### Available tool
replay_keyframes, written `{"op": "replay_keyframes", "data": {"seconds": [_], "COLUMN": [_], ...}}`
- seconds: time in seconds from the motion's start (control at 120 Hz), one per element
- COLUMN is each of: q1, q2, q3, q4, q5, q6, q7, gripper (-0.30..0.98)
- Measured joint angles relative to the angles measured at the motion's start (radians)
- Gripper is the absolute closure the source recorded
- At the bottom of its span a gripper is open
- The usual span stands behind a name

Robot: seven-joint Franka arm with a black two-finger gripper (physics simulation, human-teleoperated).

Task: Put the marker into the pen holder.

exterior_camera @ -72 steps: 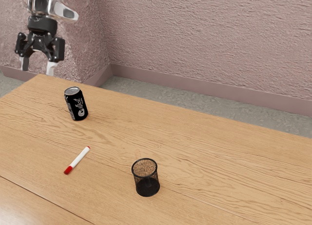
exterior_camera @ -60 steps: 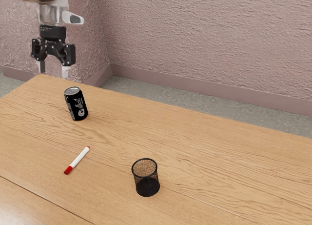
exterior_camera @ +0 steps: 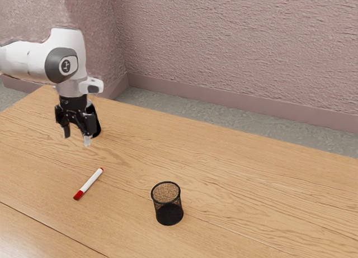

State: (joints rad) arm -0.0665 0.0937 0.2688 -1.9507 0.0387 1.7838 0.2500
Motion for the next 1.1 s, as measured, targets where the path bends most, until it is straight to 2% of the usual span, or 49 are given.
{"op": "replay_keyframes", "data": {"seconds": [0.108, 0.217, 0.433, 0.592, 0.85, 1.1], "q1": [-0.025, -0.038, -0.035, -0.049, -0.044, -0.056], "q2": [0.020, -0.028, -0.065, -0.049, -0.043, 0.005], "q3": [0.022, 0.056, 0.073, 0.082, 0.114, 0.116], "q4": [-0.133, -0.305, -0.453, -0.482, -0.508, -0.492], "q5": [0.002, 0.004, 0.021, 0.025, 0.025, 0.020], "q6": [0.158, 0.310, 0.517, 0.602, 0.660, 0.707], "q7": [0.019, 0.040, 0.076, 0.096, 0.116, 0.128], "gripper": [0.02, 0.02, 0.02, 0.05, 0.33, 0.44]}}
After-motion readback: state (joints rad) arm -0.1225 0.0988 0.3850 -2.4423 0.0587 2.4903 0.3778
